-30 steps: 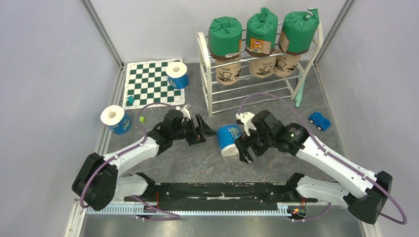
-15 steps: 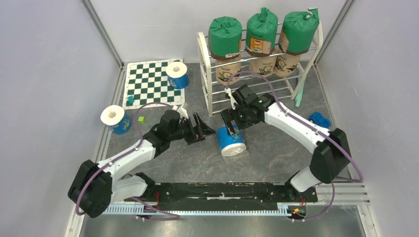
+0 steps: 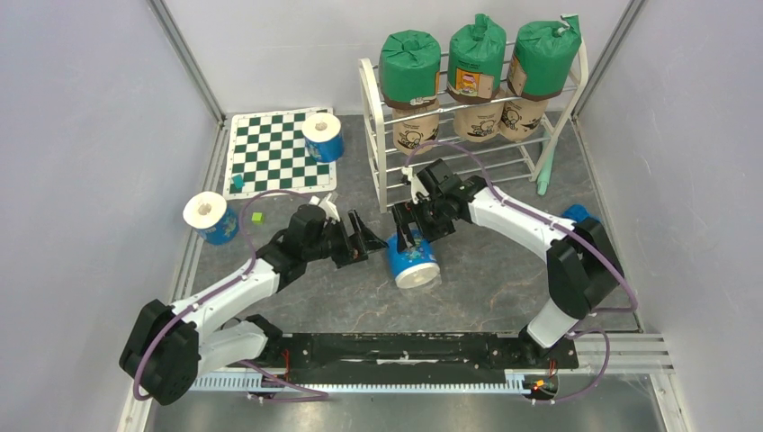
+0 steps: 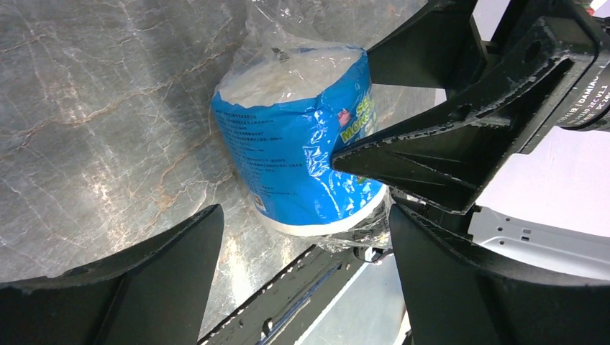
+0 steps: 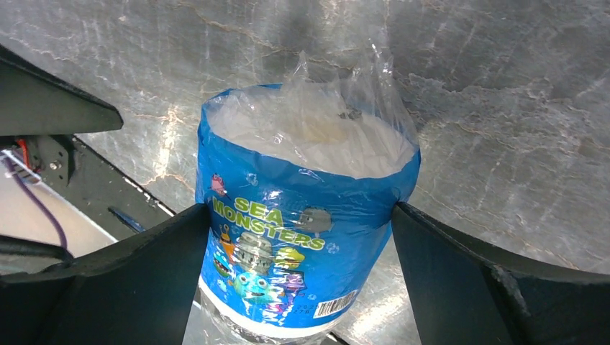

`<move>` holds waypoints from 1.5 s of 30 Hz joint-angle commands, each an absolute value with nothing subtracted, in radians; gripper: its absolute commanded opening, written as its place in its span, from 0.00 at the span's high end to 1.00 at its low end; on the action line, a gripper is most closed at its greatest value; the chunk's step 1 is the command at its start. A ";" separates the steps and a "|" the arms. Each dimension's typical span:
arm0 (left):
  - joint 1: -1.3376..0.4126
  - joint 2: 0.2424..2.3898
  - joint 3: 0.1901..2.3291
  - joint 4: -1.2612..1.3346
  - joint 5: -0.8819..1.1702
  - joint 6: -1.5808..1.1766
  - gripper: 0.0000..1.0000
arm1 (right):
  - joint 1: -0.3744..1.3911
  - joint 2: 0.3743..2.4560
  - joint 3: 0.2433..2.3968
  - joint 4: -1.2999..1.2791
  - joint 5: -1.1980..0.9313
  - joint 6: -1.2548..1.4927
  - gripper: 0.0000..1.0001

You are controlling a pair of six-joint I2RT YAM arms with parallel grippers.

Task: Place and organize the paper towels onto the shelf
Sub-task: Adjust the paper towel at the center of the board.

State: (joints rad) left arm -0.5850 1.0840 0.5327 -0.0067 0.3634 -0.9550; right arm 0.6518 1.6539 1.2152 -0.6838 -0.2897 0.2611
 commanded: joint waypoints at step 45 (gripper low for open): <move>-0.577 1.474 0.679 0.225 0.675 -0.842 0.21 | 0.652 1.226 0.965 -0.460 -0.295 0.072 0.02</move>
